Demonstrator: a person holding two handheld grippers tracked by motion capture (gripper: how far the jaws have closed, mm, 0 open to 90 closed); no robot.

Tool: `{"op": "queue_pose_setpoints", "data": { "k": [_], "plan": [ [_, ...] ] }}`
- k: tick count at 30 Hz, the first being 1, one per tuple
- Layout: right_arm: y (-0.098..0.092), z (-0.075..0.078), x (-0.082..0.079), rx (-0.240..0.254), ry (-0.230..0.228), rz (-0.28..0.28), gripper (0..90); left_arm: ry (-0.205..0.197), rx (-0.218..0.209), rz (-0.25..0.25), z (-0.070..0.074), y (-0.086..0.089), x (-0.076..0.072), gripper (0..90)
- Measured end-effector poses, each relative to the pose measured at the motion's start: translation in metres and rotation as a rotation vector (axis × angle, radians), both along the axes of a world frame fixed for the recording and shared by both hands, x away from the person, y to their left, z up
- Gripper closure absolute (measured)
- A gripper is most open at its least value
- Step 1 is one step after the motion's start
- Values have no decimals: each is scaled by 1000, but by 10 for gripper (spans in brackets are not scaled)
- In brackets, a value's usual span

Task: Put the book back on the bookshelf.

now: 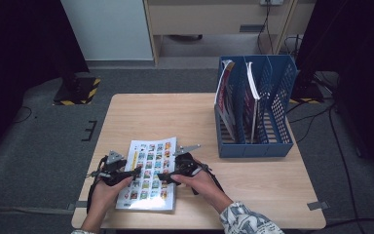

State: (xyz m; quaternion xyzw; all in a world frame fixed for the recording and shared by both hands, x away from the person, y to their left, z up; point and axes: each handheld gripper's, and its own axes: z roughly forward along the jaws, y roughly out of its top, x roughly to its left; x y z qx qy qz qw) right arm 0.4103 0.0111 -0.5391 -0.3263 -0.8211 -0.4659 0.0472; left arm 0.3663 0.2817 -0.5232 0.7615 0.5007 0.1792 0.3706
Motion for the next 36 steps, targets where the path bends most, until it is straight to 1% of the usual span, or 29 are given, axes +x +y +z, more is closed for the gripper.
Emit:
{"op": "queue_pose_setpoints", "data": {
  "k": [1,2,4,5,6,7,8,10,11,13,14,15,22,24,27,30,31,33,36],
  "plan": [
    [1,0,1,-2,5,5,90,1,0,-1,0,0,0,265],
    [2,1,2,-2,12,2,112,1,0,-1,0,0,0,265],
    [5,2,5,8,33,5,135,1,2,-2,0,0,0,266],
    [6,3,6,0,37,13,143,0,2,-3,0,0,0,265],
    [7,4,6,-4,37,19,174,1,3,-7,0,-1,0,266],
    [8,5,6,-1,34,28,191,1,2,-16,0,-2,0,266],
    [12,7,5,-1,34,37,171,-1,3,-16,0,-3,0,265],
    [16,12,3,-6,19,37,165,-3,15,-12,1,-4,-1,264],
    [17,15,3,-6,19,38,165,-2,19,-9,1,-4,-1,263],
    [18,17,4,-8,16,39,161,-1,10,-5,0,-4,-1,263],
    [19,18,5,-11,26,36,160,0,3,-4,0,-4,-1,263],
    [19,18,5,-13,24,38,164,1,-1,-4,0,-3,-1,263],
    [22,15,7,12,49,37,175,3,-13,6,-1,-3,-1,260],
    [24,18,5,14,58,49,186,4,-16,8,-1,-3,0,258],
    [29,23,3,-16,34,60,170,6,-22,8,-1,-2,0,257],
    [34,26,3,-43,39,63,159,8,-19,7,-1,-2,0,257],
    [35,26,3,-50,33,64,154,8,-19,7,-1,-2,0,257],
    [37,26,3,-50,33,66,144,7,-19,8,-1,-2,0,256],
    [38,24,4,-43,49,63,135,11,-18,7,-1,-2,0,257]
  ]
}}
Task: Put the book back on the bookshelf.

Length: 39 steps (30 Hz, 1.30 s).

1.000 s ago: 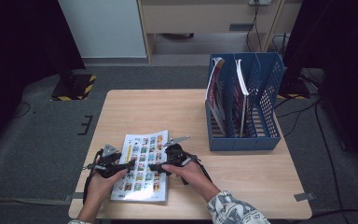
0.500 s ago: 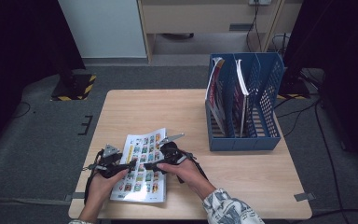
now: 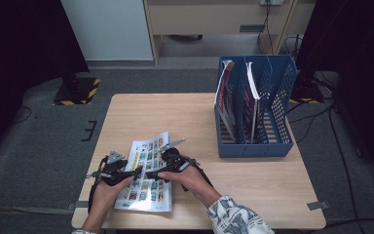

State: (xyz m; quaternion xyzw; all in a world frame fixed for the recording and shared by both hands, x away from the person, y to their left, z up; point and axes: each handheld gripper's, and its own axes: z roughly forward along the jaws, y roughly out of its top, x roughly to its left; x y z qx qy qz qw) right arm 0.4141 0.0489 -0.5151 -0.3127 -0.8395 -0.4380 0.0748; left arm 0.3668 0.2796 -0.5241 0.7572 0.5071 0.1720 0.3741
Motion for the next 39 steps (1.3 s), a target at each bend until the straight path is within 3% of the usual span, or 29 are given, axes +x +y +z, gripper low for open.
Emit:
{"op": "queue_pose_setpoints", "data": {
  "k": [8,16,27,39],
  "plan": [
    [0,-1,4,7,28,1,154,-2,-2,5,0,0,0,257],
    [-6,-2,7,-6,78,-38,335,6,5,15,1,-2,0,260],
    [-18,5,13,-14,46,-76,507,12,6,22,3,-5,0,278],
    [-31,19,17,-21,-42,-111,653,4,-3,-6,3,-13,0,287]
  ]
}}
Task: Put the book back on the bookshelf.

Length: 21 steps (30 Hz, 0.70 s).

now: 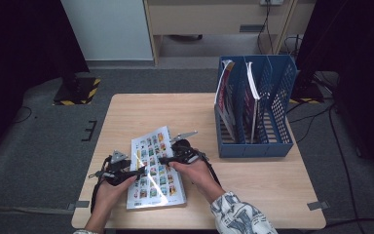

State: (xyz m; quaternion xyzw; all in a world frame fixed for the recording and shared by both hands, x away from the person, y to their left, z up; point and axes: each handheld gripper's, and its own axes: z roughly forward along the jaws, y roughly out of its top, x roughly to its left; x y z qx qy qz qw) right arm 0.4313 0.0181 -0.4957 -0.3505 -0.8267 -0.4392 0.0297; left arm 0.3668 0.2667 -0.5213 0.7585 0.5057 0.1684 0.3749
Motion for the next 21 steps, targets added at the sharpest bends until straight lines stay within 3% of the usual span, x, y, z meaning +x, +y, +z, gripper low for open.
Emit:
{"op": "queue_pose_setpoints", "data": {
  "k": [6,11,21],
  "plan": [
    [-1,5,-1,-4,-44,6,667,-10,-3,-8,1,-2,0,252],
    [-2,7,-2,-3,-74,15,670,-22,-52,-2,2,0,1,227],
    [-5,13,-5,3,-142,19,677,-52,-78,12,6,6,2,185]
  ]
}}
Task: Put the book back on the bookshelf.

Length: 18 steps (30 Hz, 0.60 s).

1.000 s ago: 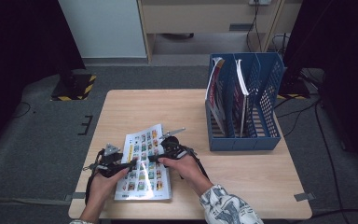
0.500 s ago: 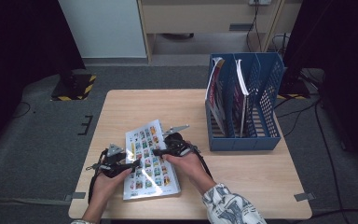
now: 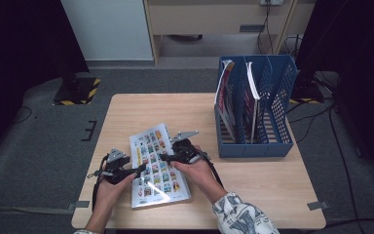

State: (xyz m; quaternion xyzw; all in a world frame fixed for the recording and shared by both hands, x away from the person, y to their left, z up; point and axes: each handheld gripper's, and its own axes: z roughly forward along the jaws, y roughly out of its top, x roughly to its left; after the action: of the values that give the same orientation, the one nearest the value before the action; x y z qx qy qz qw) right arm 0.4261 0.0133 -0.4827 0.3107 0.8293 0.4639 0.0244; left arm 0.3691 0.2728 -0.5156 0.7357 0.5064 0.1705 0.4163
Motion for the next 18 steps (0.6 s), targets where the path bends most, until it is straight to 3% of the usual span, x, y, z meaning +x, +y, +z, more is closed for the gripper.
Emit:
{"op": "queue_pose_setpoints", "data": {
  "k": [3,8,18],
  "plan": [
    [-3,1,0,15,-20,-6,682,-6,-26,17,0,3,2,168],
    [-13,1,-3,48,-63,-4,688,12,-43,-5,-5,4,8,168],
    [-23,4,-7,93,-110,-9,701,50,-80,-99,-13,-6,17,135]
  ]
}}
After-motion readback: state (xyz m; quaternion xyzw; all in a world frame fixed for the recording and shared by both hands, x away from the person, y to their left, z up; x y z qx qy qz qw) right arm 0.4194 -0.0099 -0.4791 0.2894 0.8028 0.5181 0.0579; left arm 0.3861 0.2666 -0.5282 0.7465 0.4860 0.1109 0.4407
